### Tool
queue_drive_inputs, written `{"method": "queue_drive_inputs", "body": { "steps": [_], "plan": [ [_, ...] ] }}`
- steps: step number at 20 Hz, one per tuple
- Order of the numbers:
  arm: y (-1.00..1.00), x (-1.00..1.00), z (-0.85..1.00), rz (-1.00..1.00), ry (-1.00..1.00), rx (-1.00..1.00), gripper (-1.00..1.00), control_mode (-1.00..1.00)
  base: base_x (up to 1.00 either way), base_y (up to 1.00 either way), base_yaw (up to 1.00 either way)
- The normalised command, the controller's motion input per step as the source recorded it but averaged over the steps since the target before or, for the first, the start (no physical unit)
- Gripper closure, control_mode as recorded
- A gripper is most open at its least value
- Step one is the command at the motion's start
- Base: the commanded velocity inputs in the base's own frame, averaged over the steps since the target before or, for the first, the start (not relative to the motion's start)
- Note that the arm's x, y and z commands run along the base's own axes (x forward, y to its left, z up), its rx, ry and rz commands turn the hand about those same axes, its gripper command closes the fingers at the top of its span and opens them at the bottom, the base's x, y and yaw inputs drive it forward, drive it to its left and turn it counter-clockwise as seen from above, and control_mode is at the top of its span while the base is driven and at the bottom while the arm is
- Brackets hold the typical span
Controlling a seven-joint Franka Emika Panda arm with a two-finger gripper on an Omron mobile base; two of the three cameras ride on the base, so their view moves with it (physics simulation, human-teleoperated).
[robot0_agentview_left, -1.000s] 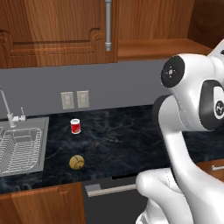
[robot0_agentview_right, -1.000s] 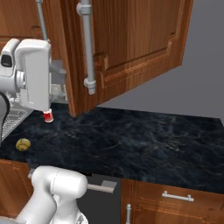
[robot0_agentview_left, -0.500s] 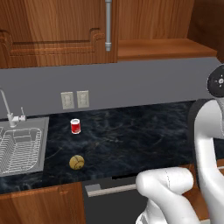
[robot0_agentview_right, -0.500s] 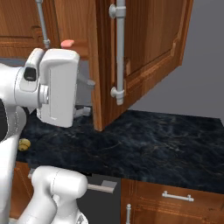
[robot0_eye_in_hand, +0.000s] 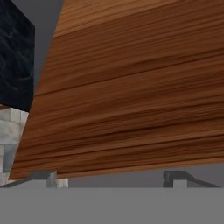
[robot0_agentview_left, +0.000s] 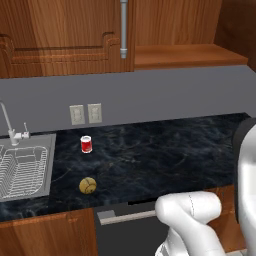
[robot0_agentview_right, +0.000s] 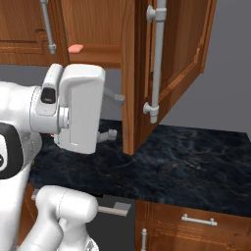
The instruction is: Open the cabinet. Pick the bar soap and place it next to the sink. Then close the cabinet.
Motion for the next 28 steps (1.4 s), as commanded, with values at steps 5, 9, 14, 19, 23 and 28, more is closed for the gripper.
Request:
{"method": "queue_drive_inputs", "body": {
  "steps": [5, 9, 14, 19, 23, 28],
  "plan": [
    [0.71, -0.35, 0.11, 0.00, -0.03, 0.00, -1.00, -1.00, 0.00, 0.00, 0.00],
    [0.85, -0.42, 0.15, 0.00, -0.06, 0.00, -1.00, -1.00, 0.00, 0.00, 0.00],
    [0.78, 0.00, 0.00, 0.00, -0.20, 0.03, -1.00, -1.00, 0.00, 0.00, 0.00],
    [0.63, 0.26, 0.00, 0.02, -0.37, 0.26, -1.00, -1.00, 0.00, 0.00, 0.00],
    [0.40, 0.38, -0.04, 0.02, -0.38, 0.37, -1.00, -1.00, 0.00, 0.00, 0.00],
    [0.26, 0.37, -0.01, 0.09, -0.24, 0.32, -1.00, -1.00, 0.00, 0.00, 0.00]
  ]
}}
